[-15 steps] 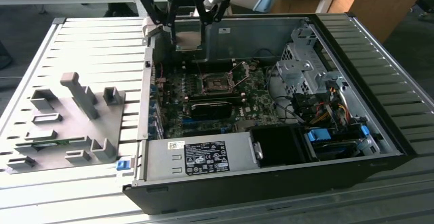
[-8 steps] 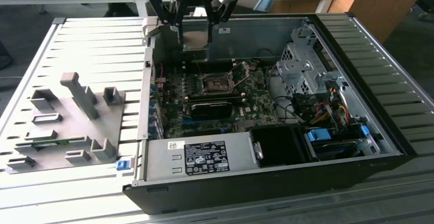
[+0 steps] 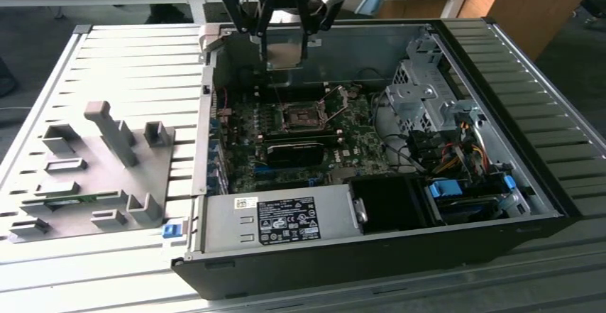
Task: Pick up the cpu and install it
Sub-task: 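Pick up the cpu and move it towards the insertion slot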
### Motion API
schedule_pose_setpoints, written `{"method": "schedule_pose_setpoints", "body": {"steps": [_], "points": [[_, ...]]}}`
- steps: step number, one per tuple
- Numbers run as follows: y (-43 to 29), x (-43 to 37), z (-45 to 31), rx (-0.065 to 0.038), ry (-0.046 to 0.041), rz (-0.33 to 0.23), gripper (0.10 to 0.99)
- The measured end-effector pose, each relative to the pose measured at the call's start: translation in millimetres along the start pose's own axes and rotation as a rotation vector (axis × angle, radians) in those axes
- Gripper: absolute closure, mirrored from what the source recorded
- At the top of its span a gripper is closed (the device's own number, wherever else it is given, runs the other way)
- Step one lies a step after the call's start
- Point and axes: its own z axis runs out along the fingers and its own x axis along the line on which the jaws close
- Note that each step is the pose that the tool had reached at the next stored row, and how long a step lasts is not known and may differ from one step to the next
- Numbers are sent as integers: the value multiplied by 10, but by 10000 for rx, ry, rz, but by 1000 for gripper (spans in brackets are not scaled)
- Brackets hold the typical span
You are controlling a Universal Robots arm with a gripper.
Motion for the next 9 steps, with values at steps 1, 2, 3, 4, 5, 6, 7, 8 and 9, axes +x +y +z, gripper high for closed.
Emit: {"method": "schedule_pose_setpoints", "body": {"steps": [1, 2, 3, 4, 5, 6, 7, 8, 9], "points": [[0, -18, 0, 0, 0, 0, 557], [-1, -41, 0, 0, 0, 0, 557], [-1, -66, 1, 0, 0, 0, 557], [-1, -90, 1, 1, 0, 0, 557], [-1, -111, 2, 0, 0, -1, 557], [-1, -130, 2, 0, 0, -1, 557], [-2, -153, 3, 0, -1, -1, 557], [-1, -183, 4, 0, 0, -1, 557], [3, -209, 6, 1, 1, -2, 557]]}}
